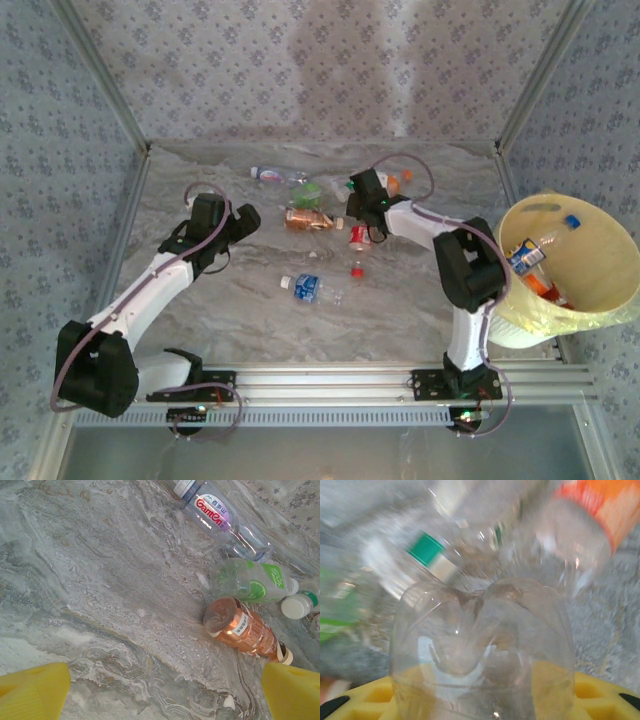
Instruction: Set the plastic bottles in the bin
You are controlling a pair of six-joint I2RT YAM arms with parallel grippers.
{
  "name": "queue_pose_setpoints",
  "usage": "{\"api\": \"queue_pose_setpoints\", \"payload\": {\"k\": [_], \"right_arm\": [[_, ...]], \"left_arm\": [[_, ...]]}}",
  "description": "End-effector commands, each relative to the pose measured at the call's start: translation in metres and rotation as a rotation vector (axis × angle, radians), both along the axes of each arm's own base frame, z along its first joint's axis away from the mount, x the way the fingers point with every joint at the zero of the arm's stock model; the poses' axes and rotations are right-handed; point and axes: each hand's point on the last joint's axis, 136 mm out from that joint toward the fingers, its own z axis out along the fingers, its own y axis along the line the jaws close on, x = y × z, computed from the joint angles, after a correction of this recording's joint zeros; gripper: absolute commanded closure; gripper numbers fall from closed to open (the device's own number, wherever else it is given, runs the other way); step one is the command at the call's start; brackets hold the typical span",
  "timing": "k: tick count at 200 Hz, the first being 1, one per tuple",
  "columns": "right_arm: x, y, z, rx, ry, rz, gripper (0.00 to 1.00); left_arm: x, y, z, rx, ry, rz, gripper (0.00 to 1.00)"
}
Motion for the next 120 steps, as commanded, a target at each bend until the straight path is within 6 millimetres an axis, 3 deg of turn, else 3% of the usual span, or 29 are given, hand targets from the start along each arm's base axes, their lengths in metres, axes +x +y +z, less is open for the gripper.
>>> {"api": "queue_pose_setpoints", "payload": {"k": [1,19,22,28,55,80,120], "right_arm": [[0.007,0.006,0.085,-0.011,-0.263,0.072,0.56],[-0.002,0.005,0.137,-0.008,-0.4,0.102,0.56],[-0.007,0.003,0.133,-0.018,-0.398,0.111,0.56],[-0.011,0.002,0.144,-0.023,-0.431,0.122,0.57],[-0.036,-0.007,0.214,-0.036,-0.601,0.151,0.57],[-0.067,-0.03,0.274,-0.048,-0.738,0.125,0.58],[-0.114,-0.077,0.346,-0.05,-0.861,0.052,0.58]], "left_arm": [[0.0,0.001,-0.007,-0.002,0.022,0.005,0.02],[0.0,0.0,-0.008,-0.01,0.025,0.001,0.02],[0.0,-0.001,-0.008,-0.011,0.024,0.001,0.02],[0.0,-0.001,-0.009,-0.015,0.026,0.0,0.02],[0.001,-0.004,-0.008,-0.023,0.023,-0.011,0.02],[0.002,-0.007,-0.006,-0.034,0.017,-0.021,0.02],[0.006,-0.012,-0.007,-0.058,0.016,-0.035,0.02]]}}
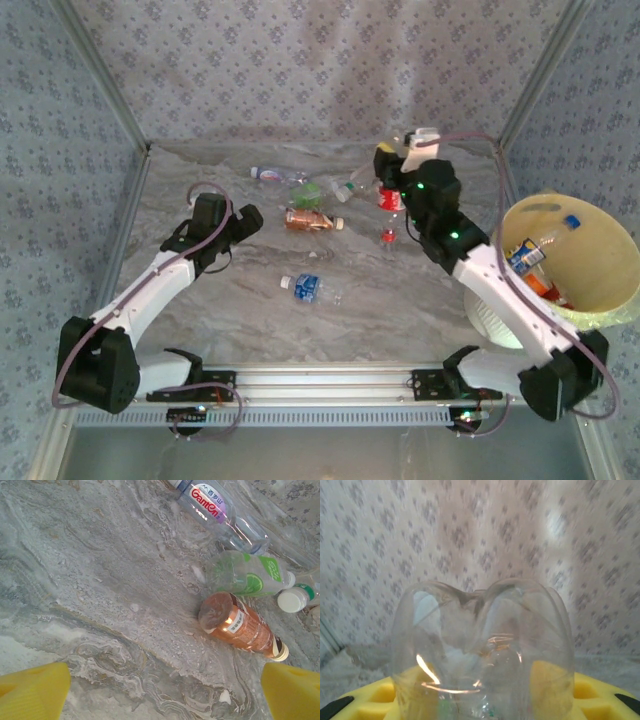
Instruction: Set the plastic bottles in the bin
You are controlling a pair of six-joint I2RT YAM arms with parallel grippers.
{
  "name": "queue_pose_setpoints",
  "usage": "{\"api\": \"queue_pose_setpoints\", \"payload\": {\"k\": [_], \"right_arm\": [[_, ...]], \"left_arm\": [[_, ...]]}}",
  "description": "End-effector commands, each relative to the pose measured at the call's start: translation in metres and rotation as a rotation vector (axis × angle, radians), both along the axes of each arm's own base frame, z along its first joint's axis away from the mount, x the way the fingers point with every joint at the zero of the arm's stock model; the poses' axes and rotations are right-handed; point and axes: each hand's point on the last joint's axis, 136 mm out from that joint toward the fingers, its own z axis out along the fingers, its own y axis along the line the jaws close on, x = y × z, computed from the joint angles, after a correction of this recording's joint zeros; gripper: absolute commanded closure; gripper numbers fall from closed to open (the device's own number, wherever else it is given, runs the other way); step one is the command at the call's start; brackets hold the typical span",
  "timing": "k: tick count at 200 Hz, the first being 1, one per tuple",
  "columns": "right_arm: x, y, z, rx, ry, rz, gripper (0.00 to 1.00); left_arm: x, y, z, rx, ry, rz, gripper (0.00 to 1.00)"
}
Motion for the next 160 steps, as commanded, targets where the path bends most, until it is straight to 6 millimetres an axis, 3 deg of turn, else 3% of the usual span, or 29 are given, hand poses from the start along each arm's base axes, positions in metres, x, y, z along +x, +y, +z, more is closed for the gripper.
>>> {"api": "queue_pose_setpoints", "payload": {"k": [1,17,21,41,75,114,160], "right_arm": [[-0.025,-0.034,0.045,-0.028,-0.092,-0.083,0.58],[-0.044,-0.056,0.07,-0.066,-0.162,-0.152,0.58],[-0.053,-0.066,0.091,-0.061,-0.207,-0.179,0.58],[-0.078,-0.106,0.127,-0.136,-0.301,-0.353,0.58],[-0.117,-0.154,0.159,-0.173,-0.4,-0.541,0.58],[-0.131,-0.209,0.154,-0.246,-0.338,-0.802,0.58],[-0.135,-0.278,0.112,-0.261,-0.176,-1.035,0.59]], "left_arm": [[0.005,-0.005,-0.001,-0.032,-0.002,-0.01,0.02],[0.007,-0.008,-0.002,-0.043,0.007,-0.018,0.02],[0.007,-0.009,-0.002,-0.046,0.007,-0.022,0.02],[0.009,-0.012,-0.003,-0.054,0.013,-0.028,0.02],[0.012,-0.017,-0.001,-0.075,0.007,-0.033,0.02],[0.013,-0.019,-0.002,-0.081,0.012,-0.038,0.02],[0.016,-0.022,0.001,-0.082,0.014,-0.044,0.02]]}}
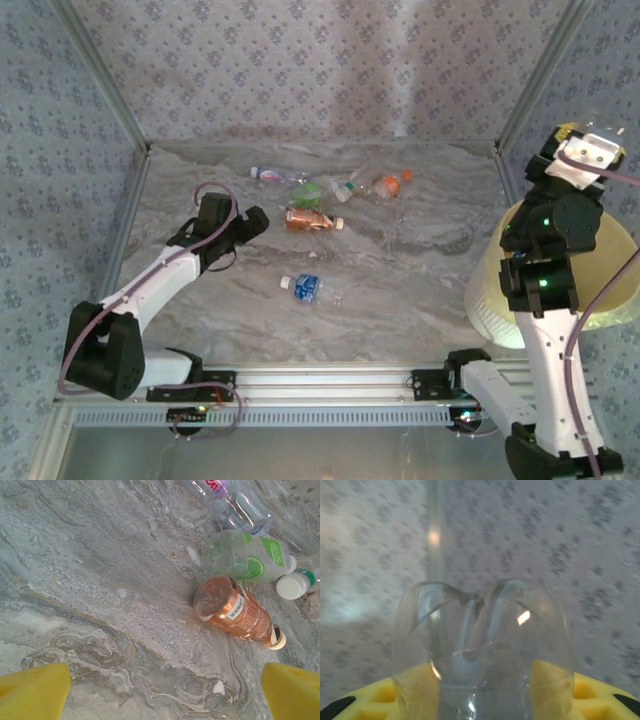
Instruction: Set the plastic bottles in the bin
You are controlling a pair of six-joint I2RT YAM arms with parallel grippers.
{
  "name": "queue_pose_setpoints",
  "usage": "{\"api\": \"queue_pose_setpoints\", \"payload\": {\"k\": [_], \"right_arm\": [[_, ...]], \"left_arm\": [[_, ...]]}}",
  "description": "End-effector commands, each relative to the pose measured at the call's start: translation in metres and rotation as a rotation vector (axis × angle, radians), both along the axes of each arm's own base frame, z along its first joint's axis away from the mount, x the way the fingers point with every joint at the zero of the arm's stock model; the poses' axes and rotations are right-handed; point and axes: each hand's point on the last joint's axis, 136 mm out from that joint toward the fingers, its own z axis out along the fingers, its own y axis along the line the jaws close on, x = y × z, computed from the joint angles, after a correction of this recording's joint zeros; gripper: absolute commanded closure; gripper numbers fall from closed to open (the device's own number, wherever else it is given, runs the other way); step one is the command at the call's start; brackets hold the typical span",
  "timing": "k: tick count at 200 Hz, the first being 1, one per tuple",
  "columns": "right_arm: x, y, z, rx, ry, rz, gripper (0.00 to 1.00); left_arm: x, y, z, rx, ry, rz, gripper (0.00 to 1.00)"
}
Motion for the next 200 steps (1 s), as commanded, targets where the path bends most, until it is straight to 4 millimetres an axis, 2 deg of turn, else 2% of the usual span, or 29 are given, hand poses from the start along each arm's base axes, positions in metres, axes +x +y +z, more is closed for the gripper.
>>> {"api": "queue_pose_setpoints", "payload": {"k": [1,17,21,54,91,120,167,200], "right_arm": [[-0.006,-0.03,-0.022,0.054,0.06,-0.114,0.59],[-0.021,-0.047,-0.026,0.046,0.077,-0.214,0.58],[-0.02,-0.052,-0.038,0.04,0.109,-0.24,0.58],[-0.045,-0.077,-0.062,-0.012,0.217,-0.412,0.58],[-0.072,-0.09,-0.089,-0.041,0.281,-0.516,0.58],[-0.076,-0.103,-0.118,-0.01,0.331,-0.557,0.58],[-0.073,-0.116,-0.155,0.052,0.374,-0.611,0.45],[-0.082,-0.121,-0.161,0.088,0.36,-0.688,0.29]], "left_arm": [[0.012,-0.007,0.02,-0.034,-0.043,-0.005,0.02],[0.013,-0.009,0.021,-0.035,-0.042,-0.012,0.02],[0.014,-0.009,0.022,-0.035,-0.041,-0.013,0.02],[0.018,-0.015,0.02,-0.037,-0.024,-0.033,0.02],[0.024,-0.027,0.018,-0.061,0.001,-0.069,0.02],[0.028,-0.035,0.017,-0.072,0.012,-0.093,0.02],[0.025,-0.039,0.016,-0.073,0.015,-0.11,0.02],[0.024,-0.034,0.017,-0.063,0.003,-0.095,0.02]]}}
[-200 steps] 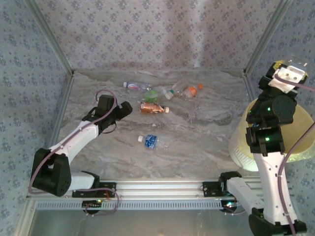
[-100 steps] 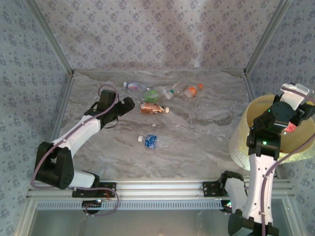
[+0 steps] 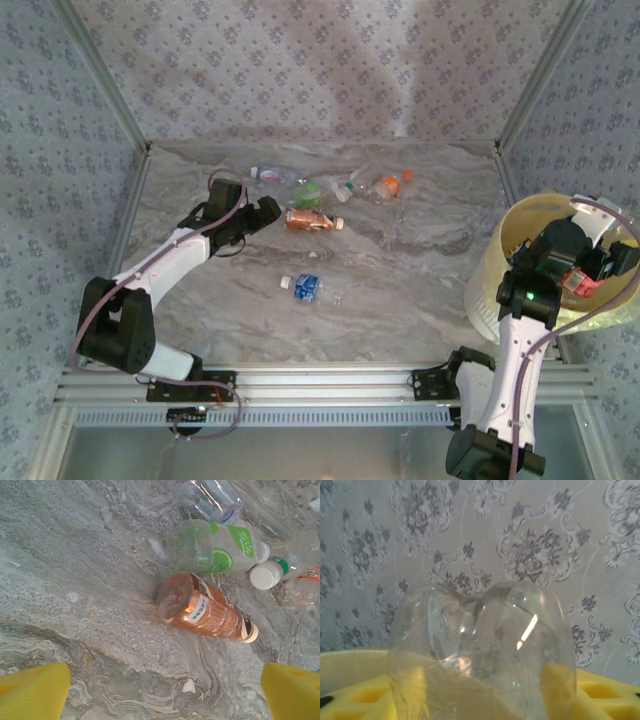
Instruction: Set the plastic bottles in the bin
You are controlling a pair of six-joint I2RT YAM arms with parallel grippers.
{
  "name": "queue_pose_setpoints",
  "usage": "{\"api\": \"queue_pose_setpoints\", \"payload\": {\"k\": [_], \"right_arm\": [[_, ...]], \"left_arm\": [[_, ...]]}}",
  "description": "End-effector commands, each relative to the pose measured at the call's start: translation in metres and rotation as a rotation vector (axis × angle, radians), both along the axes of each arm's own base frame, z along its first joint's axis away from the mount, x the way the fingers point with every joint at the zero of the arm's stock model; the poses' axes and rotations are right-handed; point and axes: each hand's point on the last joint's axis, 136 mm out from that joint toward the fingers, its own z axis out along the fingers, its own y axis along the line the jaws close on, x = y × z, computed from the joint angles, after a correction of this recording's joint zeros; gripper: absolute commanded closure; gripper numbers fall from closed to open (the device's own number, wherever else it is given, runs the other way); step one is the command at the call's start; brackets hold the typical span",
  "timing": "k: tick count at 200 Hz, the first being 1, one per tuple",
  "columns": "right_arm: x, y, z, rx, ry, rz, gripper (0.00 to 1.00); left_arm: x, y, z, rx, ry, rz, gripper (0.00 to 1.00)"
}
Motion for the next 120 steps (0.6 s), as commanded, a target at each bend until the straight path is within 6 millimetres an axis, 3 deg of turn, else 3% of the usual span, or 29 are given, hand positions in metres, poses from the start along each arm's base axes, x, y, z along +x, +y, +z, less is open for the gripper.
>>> {"api": "queue_pose_setpoints", "payload": {"k": [1,19,78,102,108,120], "right_arm": [[-0.016,-0.005,0.003,0.002,-0.066,-0.091,0.29],[-0.021,-0.003,0.009,-0.003,-0.085,-0.099,0.15],[-0.035,0.009,0.028,-0.015,-0.187,-0.077,0.13],[-0.022,0.02,0.034,0.015,-0.208,0.035,0.07],[-0.014,0.026,0.036,0.03,-0.222,0.1,0.0],[0.002,0.04,0.037,0.071,-0.243,0.244,0.0]], "left_arm": [[0.001,-0.001,0.012,-0.003,-0.032,-0.006,0.02],[0.0,0.0,0.011,-0.002,-0.035,0.002,0.02],[0.0,0.002,0.01,0.013,-0.033,0.001,0.02],[-0.001,0.002,0.007,0.015,-0.023,0.005,0.02],[-0.001,0.003,0.006,0.014,-0.018,0.008,0.02],[-0.002,0.003,0.004,0.012,-0.002,0.018,0.02]]}}
